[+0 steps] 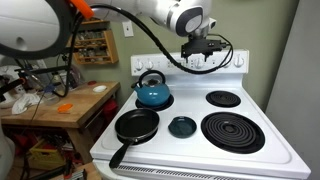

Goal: Twist the knob on the stove

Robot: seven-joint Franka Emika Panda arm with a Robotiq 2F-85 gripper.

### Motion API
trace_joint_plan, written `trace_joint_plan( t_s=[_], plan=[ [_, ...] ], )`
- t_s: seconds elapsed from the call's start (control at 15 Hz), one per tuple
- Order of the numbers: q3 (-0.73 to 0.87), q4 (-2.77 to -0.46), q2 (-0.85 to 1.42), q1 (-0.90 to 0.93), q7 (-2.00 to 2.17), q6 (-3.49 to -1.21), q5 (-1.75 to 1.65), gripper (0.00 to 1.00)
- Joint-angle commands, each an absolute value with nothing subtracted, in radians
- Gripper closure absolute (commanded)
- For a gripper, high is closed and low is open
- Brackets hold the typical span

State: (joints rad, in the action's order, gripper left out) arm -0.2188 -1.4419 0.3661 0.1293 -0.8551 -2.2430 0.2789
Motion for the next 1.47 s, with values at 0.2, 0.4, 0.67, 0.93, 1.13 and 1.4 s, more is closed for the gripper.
trace_joint_plan(
  t_s=[0.2, 0.4, 0.67, 0.93, 1.13, 1.4],
  plan=[
    [-0.26, -1.352, 0.456, 0.122, -0.858, -2.24, 0.268, 0.0],
    [-0.259, -1.351, 0.448, 0.121, -0.858, -2.24, 0.268, 0.0],
    [-0.262, -1.288, 0.498, 0.137, -0.827, -2.248, 0.268, 0.0],
    [-0.266, -1.16, 0.605, 0.173, -0.766, -2.256, 0.243, 0.0],
    [-0.265, -1.074, 0.677, 0.197, -0.733, -2.26, 0.226, 0.0],
    [-0.244, -0.977, 0.756, 0.233, -0.723, -2.27, 0.224, 0.3]
  ],
)
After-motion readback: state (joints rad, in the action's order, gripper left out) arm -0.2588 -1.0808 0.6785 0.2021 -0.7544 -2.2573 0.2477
